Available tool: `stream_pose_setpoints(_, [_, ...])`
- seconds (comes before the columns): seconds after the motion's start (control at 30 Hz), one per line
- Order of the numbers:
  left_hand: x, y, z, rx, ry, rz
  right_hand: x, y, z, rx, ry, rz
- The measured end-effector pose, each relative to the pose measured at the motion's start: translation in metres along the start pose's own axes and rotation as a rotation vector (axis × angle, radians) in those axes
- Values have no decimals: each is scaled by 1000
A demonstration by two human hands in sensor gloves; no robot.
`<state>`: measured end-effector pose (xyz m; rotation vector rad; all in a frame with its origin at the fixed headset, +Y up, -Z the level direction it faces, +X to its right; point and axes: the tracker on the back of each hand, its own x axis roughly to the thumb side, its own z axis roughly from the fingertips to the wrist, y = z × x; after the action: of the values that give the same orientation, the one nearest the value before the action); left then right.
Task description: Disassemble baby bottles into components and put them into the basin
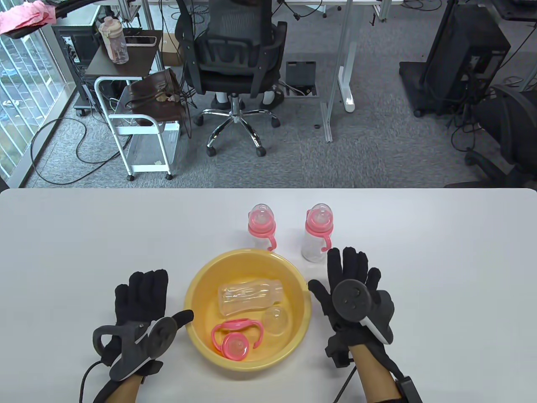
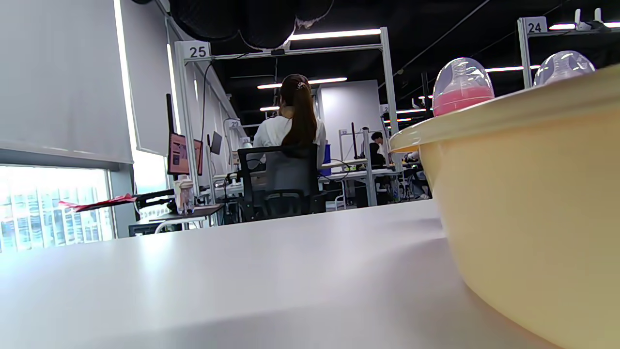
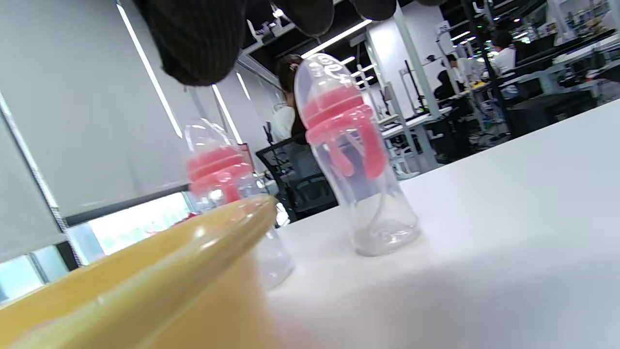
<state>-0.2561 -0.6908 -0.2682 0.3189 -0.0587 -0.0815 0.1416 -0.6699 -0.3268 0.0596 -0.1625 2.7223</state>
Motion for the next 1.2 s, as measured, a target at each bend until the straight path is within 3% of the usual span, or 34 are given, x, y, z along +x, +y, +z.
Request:
stream_pose_setpoints(0.23, [-1,2,-1,23,16,-20,-6,4,-64,85,237,81])
stream_pose_setpoints(0.57, [0,3,-2,8,24,-28,-8,24,-94,114,349,60])
stream_pose_setpoints(1.0, [-1,3,-3,-16,22,-2,-17,23,-93,48,387,138])
stream_pose_setpoints(1.2, [-1,5,-2,4,18,1,-28,-13,-70,-32,362,153])
